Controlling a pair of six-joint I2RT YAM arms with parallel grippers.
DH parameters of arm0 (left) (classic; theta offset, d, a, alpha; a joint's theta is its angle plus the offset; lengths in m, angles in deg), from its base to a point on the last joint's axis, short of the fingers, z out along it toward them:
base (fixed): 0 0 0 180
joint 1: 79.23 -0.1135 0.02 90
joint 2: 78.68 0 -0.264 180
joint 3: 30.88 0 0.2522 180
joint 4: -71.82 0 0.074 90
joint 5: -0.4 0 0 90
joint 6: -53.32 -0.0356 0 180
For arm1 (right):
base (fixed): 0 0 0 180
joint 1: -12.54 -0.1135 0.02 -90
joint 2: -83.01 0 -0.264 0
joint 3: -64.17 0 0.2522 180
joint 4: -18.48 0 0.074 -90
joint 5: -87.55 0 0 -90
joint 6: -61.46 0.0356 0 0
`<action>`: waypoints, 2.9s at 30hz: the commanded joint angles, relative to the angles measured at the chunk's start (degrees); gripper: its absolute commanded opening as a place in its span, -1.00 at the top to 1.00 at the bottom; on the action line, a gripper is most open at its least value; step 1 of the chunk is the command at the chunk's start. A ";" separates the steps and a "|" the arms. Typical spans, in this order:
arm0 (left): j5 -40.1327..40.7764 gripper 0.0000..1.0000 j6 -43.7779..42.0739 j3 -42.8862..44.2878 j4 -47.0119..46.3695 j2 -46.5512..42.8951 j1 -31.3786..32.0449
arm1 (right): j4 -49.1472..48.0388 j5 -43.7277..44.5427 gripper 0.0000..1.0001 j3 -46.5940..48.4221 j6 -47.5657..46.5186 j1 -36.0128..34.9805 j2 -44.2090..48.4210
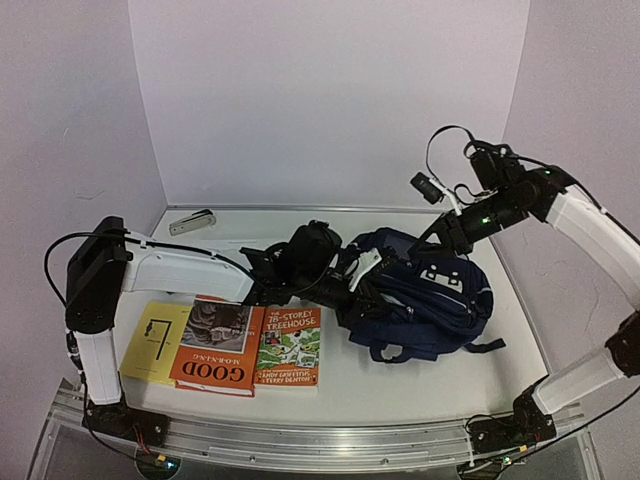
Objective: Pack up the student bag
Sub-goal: Unzip the student bag at the center of the board.
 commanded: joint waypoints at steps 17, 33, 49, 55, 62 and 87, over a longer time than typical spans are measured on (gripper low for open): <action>-9.04 1.00 8.93 6.15 -20.79 4.10 -6.27 | -2.24 11.69 0.66 -10.98 4.40 0.16 6.45; -7.71 1.00 3.28 7.00 -20.92 4.40 -4.05 | -4.01 5.97 0.50 -13.58 5.66 1.14 0.91; -6.36 1.00 1.58 8.49 -19.54 5.92 -2.53 | -7.50 10.16 0.46 -12.72 9.66 1.18 -3.74; -5.53 1.00 1.08 8.65 -19.19 6.01 -2.11 | -8.27 9.59 0.54 -11.28 12.04 1.10 -4.73; -1.47 1.00 1.35 8.73 -18.75 6.12 -1.98 | -8.14 11.15 1.00 -11.34 10.91 1.17 -3.38; 9.80 1.00 2.54 -1.25 -18.63 2.43 -3.15 | -5.66 26.40 1.00 -10.84 5.84 7.69 4.28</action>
